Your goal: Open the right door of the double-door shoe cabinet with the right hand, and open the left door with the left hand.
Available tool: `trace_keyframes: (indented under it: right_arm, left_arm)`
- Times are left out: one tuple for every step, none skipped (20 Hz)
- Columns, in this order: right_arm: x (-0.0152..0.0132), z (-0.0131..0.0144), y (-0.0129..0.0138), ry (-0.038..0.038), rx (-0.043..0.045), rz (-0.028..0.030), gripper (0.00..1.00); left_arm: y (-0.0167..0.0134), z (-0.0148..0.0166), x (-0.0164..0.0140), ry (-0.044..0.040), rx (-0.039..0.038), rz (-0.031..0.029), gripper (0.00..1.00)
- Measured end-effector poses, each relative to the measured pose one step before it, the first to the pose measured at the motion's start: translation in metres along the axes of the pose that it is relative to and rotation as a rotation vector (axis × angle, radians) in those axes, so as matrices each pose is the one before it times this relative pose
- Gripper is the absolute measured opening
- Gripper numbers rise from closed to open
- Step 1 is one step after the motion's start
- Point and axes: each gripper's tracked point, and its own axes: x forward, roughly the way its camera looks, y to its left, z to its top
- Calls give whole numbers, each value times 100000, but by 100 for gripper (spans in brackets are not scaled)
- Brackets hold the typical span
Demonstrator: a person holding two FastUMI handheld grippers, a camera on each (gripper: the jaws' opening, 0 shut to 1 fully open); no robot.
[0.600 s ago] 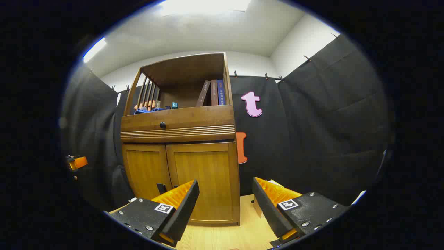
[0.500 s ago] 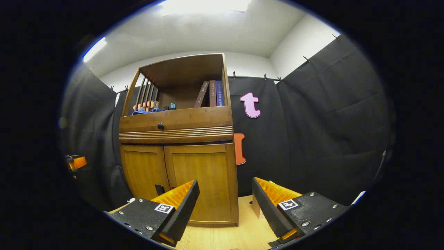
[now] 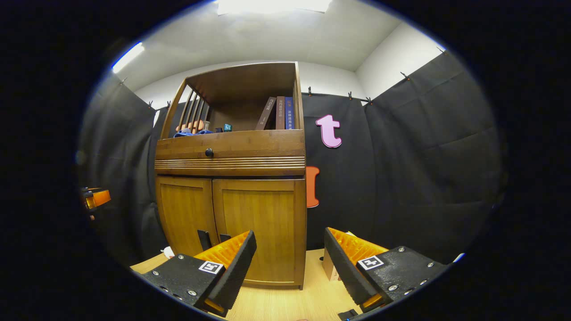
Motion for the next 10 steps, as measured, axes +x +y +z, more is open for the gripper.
trace_keyframes:
  right_arm:
    - [-184,164,179,-564,549,597,94]
    - [-216,57,119,-370,610,434,94]
    - [-176,93,49,-453,40,329,94]
    - [-125,-59,-135,-196,-611,-76,94]
    - [-94,-194,-186,132,-685,-468,94]
    - [102,-126,110,89,-404,-292,94]
    - [77,-287,151,425,-225,-108,94]
    - [-17,-323,162,462,-212,48,94]
    - [84,-391,268,426,-233,89,94]
    - [186,-370,348,430,-184,206,94]
  left_arm:
    - [104,158,-81,-350,-179,235,96]
    - [2,14,-78,-327,108,315,94]
    - [185,104,-103,-308,277,444,99]
    - [-25,23,-17,-213,196,71,94]
    - [-87,20,-37,-91,-175,-254,94]
    - [-36,-63,-105,-133,-470,-352,94]
    - [-69,-38,-68,20,-488,-422,94]
    - [9,-100,32,70,-466,-270,94]
    - [27,-191,-50,144,-386,-220,99]
    - [36,-206,9,184,-268,-245,99]
